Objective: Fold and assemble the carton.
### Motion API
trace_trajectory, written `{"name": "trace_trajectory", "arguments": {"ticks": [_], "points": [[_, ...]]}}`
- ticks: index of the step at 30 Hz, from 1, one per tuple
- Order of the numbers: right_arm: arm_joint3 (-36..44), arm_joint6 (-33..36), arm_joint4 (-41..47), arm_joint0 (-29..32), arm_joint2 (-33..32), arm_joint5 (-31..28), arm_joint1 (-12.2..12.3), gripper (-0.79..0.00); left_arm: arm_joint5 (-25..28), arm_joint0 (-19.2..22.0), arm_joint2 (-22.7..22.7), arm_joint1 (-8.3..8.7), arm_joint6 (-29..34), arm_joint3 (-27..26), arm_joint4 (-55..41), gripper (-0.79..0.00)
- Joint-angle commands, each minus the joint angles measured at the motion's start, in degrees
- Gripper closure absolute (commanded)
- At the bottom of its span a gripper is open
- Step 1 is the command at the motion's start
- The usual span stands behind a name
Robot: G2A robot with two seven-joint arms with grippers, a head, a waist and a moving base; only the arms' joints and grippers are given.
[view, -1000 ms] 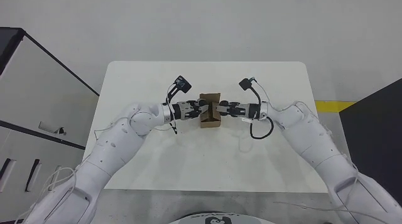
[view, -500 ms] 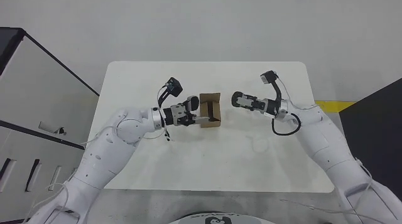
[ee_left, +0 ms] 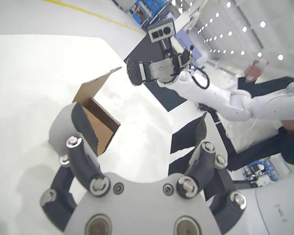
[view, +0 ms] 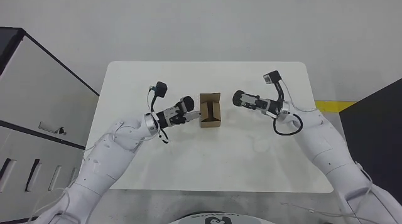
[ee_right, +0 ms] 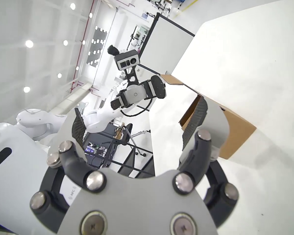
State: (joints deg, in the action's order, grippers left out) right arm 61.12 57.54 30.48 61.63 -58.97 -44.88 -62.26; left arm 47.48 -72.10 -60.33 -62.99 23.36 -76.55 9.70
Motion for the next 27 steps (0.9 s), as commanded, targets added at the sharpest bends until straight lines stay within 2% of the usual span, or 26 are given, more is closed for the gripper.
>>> {"name": "trace_trajectory", "arguments": {"ticks": [1,4,12,13,14,15,16,18,19,20,21,23,25,27], "points": [[-0.7,0.7,2.4,0.0,-0.3,0.2,-0.1,-0.785,1.0,-0.3,0.3,-0.22,-1.6,0.9,-0.7,-0.785],[-1.4,1.3,6.9,0.0,-0.4,1.0,-0.4,-0.785,1.4,-0.2,0.5,-0.35,-2.3,1.3,-0.2,-0.785],[-0.3,-0.1,6.3,0.5,-0.4,1.7,-0.4,-0.785,0.5,-0.7,0.8,-0.31,-1.7,1.0,0.9,-0.785],[0.1,-0.7,5.9,0.8,-0.5,1.8,-0.4,-0.785,0.5,-1.0,0.7,-0.27,-1.8,0.7,1.5,-0.720],[0.2,-1.3,5.1,1.0,-0.7,1.9,-0.4,-0.785,0.5,-1.5,0.6,-0.25,-2.1,0.5,1.9,-0.357],[0.3,-1.9,4.3,1.1,-0.8,2.0,-0.4,-0.785,0.4,-1.9,0.4,-0.23,-2.8,0.7,2.6,-0.200],[0.5,-2.3,3.8,1.1,-0.9,2.2,-0.4,-0.785,0.1,-2.2,0.3,-0.21,-3.3,0.8,4.0,0.000],[0.3,-3.1,2.3,0.9,-1.0,2.6,-0.4,-0.785,-0.3,-2.7,0.0,-0.28,-5.5,0.6,6.7,0.000],[0.3,-3.5,1.5,0.7,-1.1,2.7,-0.4,-0.751,-0.3,-3.1,0.0,-0.38,-6.9,0.5,7.0,0.000],[0.3,-4.0,0.9,0.5,-1.1,2.6,-0.5,-0.523,-0.1,-3.2,-0.2,-0.46,-8.4,0.3,7.6,0.000],[0.3,-4.5,0.1,0.4,-1.3,1.9,-0.5,-0.372,0.3,-3.2,-0.5,-0.52,-9.9,0.1,8.5,0.000],[0.4,-5.9,-1.1,0.6,-1.8,0.7,-0.5,-0.323,0.4,-3.3,-0.7,-0.54,-10.6,0.0,8.7,0.000],[0.5,-6.5,-1.4,1.0,-2.0,0.2,-0.5,-0.369,0.4,-3.3,-0.7,-0.54,-10.6,0.0,8.7,0.000],[0.0,-6.3,-1.8,0.9,-1.8,0.5,-0.6,-0.336,-0.6,-3.3,-0.7,-0.50,-10.1,0.0,10.0,0.000]]}}
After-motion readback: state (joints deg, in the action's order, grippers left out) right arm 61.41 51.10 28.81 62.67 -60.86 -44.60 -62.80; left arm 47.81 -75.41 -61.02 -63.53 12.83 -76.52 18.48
